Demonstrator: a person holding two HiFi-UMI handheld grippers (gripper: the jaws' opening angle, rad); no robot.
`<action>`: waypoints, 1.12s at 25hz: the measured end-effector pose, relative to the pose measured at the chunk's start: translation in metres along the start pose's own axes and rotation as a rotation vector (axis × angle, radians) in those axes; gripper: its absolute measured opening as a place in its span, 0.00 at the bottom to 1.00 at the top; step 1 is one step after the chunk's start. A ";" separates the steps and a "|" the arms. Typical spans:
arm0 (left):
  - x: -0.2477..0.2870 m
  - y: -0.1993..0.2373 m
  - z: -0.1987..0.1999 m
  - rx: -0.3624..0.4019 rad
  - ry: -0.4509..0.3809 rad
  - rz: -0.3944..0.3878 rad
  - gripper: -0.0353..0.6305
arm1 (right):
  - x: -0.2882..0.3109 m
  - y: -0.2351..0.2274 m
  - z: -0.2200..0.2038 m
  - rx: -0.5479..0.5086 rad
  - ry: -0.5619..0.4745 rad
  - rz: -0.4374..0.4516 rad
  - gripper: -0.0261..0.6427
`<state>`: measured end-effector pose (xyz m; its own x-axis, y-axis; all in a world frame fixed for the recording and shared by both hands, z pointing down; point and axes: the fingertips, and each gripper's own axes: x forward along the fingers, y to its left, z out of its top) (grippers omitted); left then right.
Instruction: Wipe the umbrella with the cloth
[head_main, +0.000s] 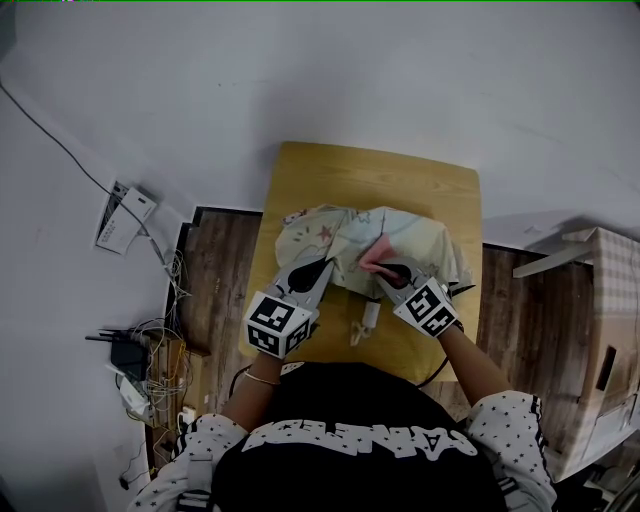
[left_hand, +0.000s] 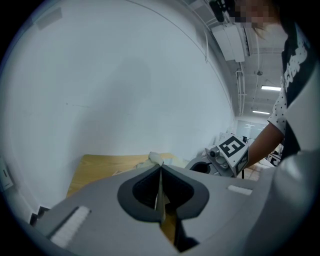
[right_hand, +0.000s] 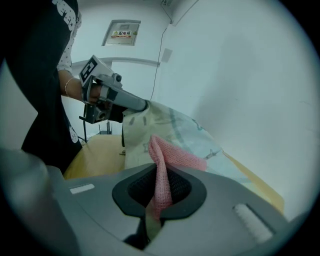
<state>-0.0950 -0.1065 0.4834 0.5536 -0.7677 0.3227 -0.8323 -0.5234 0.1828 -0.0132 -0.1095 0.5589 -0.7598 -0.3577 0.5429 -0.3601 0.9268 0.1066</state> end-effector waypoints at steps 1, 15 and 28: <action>0.000 0.000 0.000 0.001 -0.001 0.001 0.06 | 0.000 0.005 -0.001 0.000 0.001 0.010 0.09; -0.001 -0.008 0.003 0.015 -0.005 -0.019 0.06 | -0.004 0.059 -0.018 0.004 0.031 0.120 0.09; 0.003 -0.015 0.002 0.016 0.000 -0.026 0.06 | -0.027 0.063 -0.001 0.044 -0.033 0.151 0.09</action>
<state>-0.0808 -0.1021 0.4802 0.5753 -0.7537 0.3178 -0.8169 -0.5492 0.1763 -0.0143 -0.0411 0.5519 -0.8243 -0.2186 0.5223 -0.2631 0.9647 -0.0114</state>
